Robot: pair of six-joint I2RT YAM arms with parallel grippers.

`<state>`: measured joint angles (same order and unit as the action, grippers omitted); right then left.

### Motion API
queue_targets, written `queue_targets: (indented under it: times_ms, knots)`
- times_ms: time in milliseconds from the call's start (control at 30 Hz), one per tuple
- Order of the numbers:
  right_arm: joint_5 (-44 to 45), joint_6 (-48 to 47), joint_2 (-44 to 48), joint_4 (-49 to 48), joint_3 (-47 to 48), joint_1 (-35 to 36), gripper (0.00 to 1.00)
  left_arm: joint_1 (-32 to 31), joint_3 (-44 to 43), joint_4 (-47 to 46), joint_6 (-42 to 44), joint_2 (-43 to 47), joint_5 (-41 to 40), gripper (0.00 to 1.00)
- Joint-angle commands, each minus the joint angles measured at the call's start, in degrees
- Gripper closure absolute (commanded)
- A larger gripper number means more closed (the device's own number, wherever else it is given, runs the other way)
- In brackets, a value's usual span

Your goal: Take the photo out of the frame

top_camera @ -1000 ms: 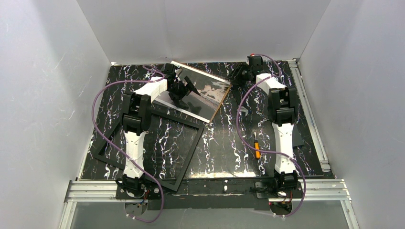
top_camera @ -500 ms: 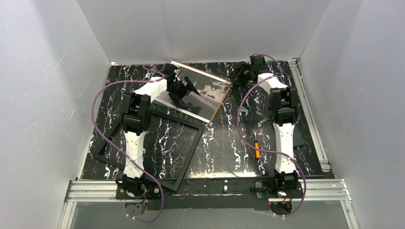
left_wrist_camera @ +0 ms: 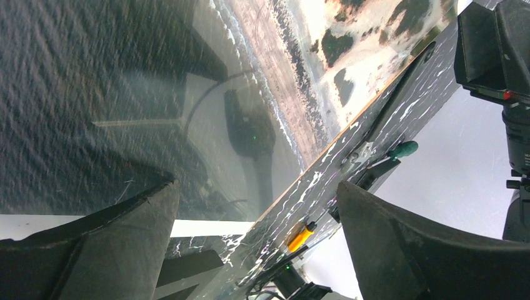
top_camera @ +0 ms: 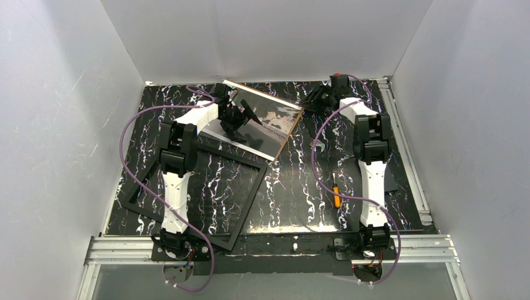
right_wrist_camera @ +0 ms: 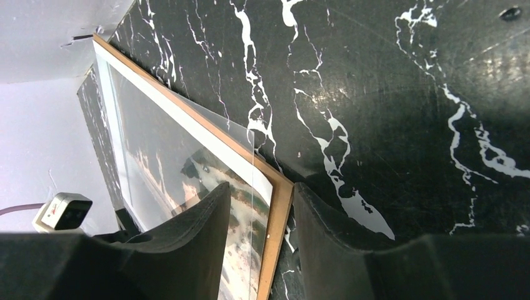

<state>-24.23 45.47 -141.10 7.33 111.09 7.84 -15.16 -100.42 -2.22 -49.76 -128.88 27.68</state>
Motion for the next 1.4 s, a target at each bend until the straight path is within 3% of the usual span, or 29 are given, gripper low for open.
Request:
queue_targets:
  times_ms: [0, 333, 833, 1367]
  knots:
    - [3.52, -1.60, 2.84, -2.26, -3.37, 0.10, 0.48, 0.22, 2.52, 7.07, 1.28, -2.48, -2.59, 0.00]
    - [4.10, -3.82, 7.24, -1.65, -1.89, -0.01, 0.45, 0.50, 3.08, 7.10, 1.48, -2.60, -2.48, 0.00]
    - [-0.96, 1.60, 1.84, -4.35, 0.61, 0.03, 0.57, 0.58, 2.70, 7.14, 1.20, -2.80, -2.10, 0.00]
    - [-2.02, 3.45, -0.85, -4.47, 0.28, 0.03, 0.57, 0.62, 2.40, 7.01, 0.88, -3.10, -1.86, 0.00]
